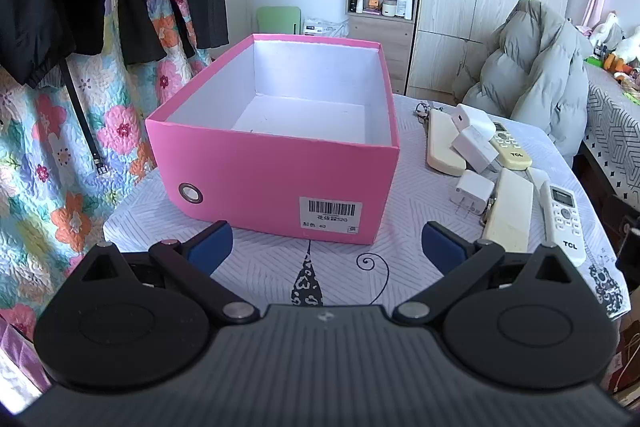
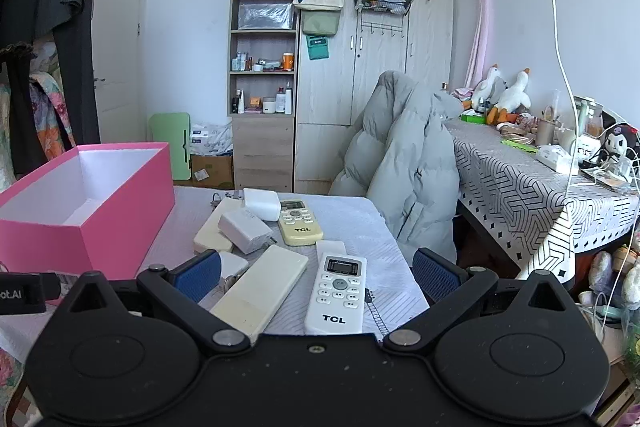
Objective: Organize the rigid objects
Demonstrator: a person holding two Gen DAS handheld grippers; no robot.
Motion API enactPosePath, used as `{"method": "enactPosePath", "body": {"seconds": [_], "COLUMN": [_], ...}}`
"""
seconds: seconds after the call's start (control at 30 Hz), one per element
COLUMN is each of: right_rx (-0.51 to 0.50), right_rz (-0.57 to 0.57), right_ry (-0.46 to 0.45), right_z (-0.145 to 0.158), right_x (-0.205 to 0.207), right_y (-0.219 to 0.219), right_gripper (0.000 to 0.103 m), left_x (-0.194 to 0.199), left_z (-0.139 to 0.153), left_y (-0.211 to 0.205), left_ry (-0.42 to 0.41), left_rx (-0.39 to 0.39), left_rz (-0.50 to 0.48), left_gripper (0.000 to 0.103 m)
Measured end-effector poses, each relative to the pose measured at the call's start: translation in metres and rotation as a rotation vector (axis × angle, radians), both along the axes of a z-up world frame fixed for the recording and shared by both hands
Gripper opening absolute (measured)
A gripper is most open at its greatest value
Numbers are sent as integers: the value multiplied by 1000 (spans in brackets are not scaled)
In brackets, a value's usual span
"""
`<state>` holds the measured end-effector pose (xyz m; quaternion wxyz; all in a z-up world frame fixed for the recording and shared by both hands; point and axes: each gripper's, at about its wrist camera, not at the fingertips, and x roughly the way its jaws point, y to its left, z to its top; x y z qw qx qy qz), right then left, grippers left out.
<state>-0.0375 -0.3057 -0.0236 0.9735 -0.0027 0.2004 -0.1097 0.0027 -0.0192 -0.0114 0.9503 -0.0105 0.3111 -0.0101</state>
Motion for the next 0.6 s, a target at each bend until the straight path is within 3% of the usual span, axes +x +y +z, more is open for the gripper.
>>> {"method": "enactPosePath", "body": {"seconds": [0.3,0.43,0.6], "right_rx": [11,-117,-133], "right_rz": [19,-16,-26], "right_ry": [67,38,45], "right_z": [6,14,13], "right_x": [-1,-8,-10], "right_y": [0,11,10], "right_gripper": [103,103,103], "left_x": [-3,-5,-7], "left_z": [1,4,5], "left_y": [-10,-11,-13], "left_ry": [-7,-11,-12], "left_rx": [88,93,95], "left_rz": [-39,-49,-72], "left_gripper": [102,102,102]}}
